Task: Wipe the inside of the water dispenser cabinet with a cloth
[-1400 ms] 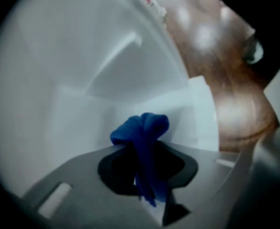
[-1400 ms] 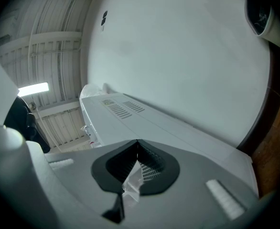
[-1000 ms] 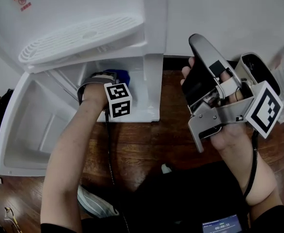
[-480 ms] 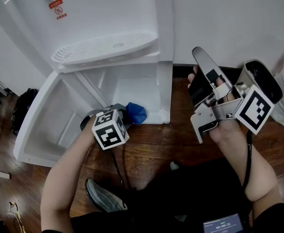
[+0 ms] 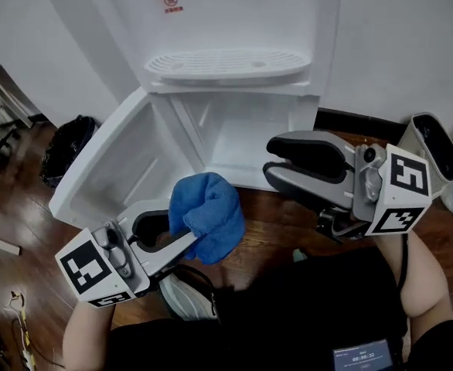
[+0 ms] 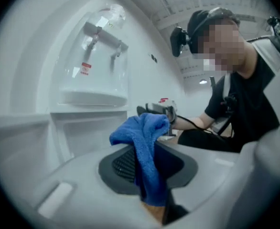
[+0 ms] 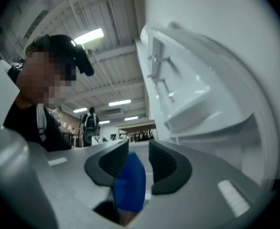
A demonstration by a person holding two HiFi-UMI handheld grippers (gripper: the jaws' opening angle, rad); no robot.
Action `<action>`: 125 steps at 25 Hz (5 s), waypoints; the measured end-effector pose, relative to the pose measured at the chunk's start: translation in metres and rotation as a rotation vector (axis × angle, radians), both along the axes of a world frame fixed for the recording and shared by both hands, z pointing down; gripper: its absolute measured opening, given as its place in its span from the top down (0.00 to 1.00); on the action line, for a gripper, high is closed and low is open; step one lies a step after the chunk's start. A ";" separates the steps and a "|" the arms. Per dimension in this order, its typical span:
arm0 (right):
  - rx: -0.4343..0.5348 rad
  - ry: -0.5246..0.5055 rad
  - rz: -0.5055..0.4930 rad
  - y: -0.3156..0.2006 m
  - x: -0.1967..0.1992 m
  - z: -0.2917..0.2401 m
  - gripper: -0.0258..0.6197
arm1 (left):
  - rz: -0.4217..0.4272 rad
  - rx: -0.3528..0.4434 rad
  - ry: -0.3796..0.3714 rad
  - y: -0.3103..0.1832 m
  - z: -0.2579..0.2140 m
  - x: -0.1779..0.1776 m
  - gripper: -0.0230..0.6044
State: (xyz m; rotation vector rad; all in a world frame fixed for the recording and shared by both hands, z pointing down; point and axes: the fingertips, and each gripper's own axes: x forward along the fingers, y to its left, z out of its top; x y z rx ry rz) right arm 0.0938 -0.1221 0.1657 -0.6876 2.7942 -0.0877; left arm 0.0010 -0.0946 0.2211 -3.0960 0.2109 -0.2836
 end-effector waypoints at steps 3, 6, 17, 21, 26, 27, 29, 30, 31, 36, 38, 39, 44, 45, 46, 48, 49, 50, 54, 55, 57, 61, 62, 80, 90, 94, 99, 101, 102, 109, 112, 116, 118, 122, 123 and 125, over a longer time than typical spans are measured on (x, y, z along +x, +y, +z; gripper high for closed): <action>-0.070 0.211 -0.126 0.009 -0.041 0.047 0.60 | -0.017 0.015 0.022 0.010 0.005 -0.017 0.83; -0.144 0.313 -0.229 0.023 -0.072 0.082 0.48 | 0.002 0.001 -0.005 0.016 0.019 -0.028 0.83; -0.217 0.188 -0.477 0.059 -0.130 0.088 0.72 | 0.269 -0.239 0.172 0.046 0.013 -0.032 0.81; -0.251 0.109 -0.488 0.056 -0.124 0.083 0.76 | 0.302 -0.320 0.225 0.046 0.007 -0.039 0.61; -0.250 0.037 -0.263 0.021 -0.095 0.066 0.77 | 0.064 -0.223 0.216 0.010 -0.017 -0.061 0.49; -0.247 0.054 -0.159 0.006 -0.086 0.068 0.77 | -0.023 -0.186 0.201 0.000 -0.027 -0.067 0.49; -0.239 0.139 0.095 -0.029 -0.065 0.081 0.77 | -0.207 -0.115 0.185 -0.018 -0.049 -0.086 0.49; -0.245 0.196 0.220 -0.048 -0.054 0.090 0.77 | -0.295 -0.090 0.188 -0.025 -0.058 -0.097 0.49; -0.258 0.251 0.329 -0.067 -0.045 0.101 0.77 | -0.374 -0.076 0.193 -0.029 -0.063 -0.109 0.49; -0.316 0.300 0.671 -0.161 -0.012 0.120 0.76 | -0.516 -0.126 0.192 -0.018 -0.049 -0.135 0.50; -0.259 0.304 0.757 -0.196 -0.007 0.113 0.76 | -0.495 -0.103 0.159 -0.006 -0.043 -0.131 0.52; -0.224 0.328 0.795 -0.212 -0.006 0.112 0.76 | -0.492 -0.069 0.135 -0.001 -0.040 -0.129 0.52; -0.218 0.355 0.939 -0.270 0.012 0.133 0.76 | -0.372 0.099 -0.001 0.018 -0.016 -0.099 0.57; -0.225 0.342 0.949 -0.279 0.015 0.136 0.76 | -0.341 0.127 -0.043 0.022 -0.010 -0.095 0.58; -0.224 0.342 0.954 -0.286 0.018 0.137 0.76 | -0.323 0.151 -0.086 0.024 -0.004 -0.093 0.58; -0.206 0.368 0.956 -0.301 0.021 0.138 0.76 | -0.309 0.174 -0.130 0.024 0.003 -0.094 0.60; -0.195 0.379 0.948 -0.307 0.022 0.137 0.76 | -0.306 0.173 -0.129 0.022 0.005 -0.094 0.60; -0.189 0.384 0.930 -0.313 0.021 0.136 0.76 | -0.307 0.169 -0.120 0.019 0.005 -0.095 0.60; -0.195 0.394 0.823 -0.321 0.008 0.133 0.76 | -0.331 0.161 -0.115 0.005 0.013 -0.101 0.61; -0.184 0.390 0.783 -0.318 0.001 0.131 0.76 | -0.339 0.159 -0.112 0.003 0.014 -0.101 0.62; -0.136 0.378 0.706 -0.303 -0.018 0.122 0.76 | -0.347 0.153 -0.109 0.001 0.015 -0.101 0.62; -0.084 0.300 0.553 -0.244 -0.058 0.120 0.76 | -0.334 0.155 -0.146 0.009 0.019 -0.097 0.62; -0.069 0.295 0.505 -0.225 -0.069 0.121 0.76 | -0.328 0.161 -0.156 0.013 0.020 -0.095 0.62; -0.062 0.397 0.875 -0.322 0.005 0.150 0.76 | -0.284 0.180 -0.226 0.018 0.041 -0.083 0.64; -0.096 0.302 0.383 -0.216 -0.078 0.162 0.77 | -0.270 0.141 -0.231 0.015 0.043 -0.085 0.64; -0.160 0.311 0.191 -0.168 -0.098 0.184 0.77 | -0.282 0.132 -0.217 0.022 0.042 -0.081 0.64; -0.227 0.423 0.663 -0.228 -0.021 0.225 0.77 | -0.263 0.141 -0.191 0.027 0.039 -0.077 0.64; -0.254 0.517 0.841 -0.258 0.006 0.241 0.77 | -0.263 0.145 -0.198 0.024 0.039 -0.078 0.64; -0.261 0.536 0.890 -0.271 0.013 0.244 0.77 | -0.268 0.147 -0.207 0.022 0.041 -0.079 0.64; -0.241 0.483 0.864 -0.324 -0.003 0.249 0.77 | -0.266 0.154 -0.237 0.016 0.046 -0.081 0.64; -0.290 0.394 0.759 -0.323 -0.013 0.253 0.77 | -0.263 0.160 -0.225 0.016 0.043 -0.083 0.64; -0.327 0.396 0.587 -0.294 -0.038 0.262 0.77 | -0.256 0.155 -0.214 0.015 0.046 -0.083 0.64; -0.325 0.414 0.523 -0.271 -0.052 0.266 0.77 | -0.257 0.156 -0.203 0.014 0.044 -0.083 0.64; -0.341 0.414 0.376 -0.213 -0.088 0.267 0.77 | -0.305 0.152 -0.161 0.010 0.037 -0.087 0.64; -0.344 0.415 0.327 -0.196 -0.098 0.264 0.77 | -0.328 0.132 -0.144 0.009 0.037 -0.088 0.64; -0.340 0.418 0.231 -0.166 -0.114 0.248 0.77 | -0.369 0.075 -0.100 0.006 0.037 -0.092 0.64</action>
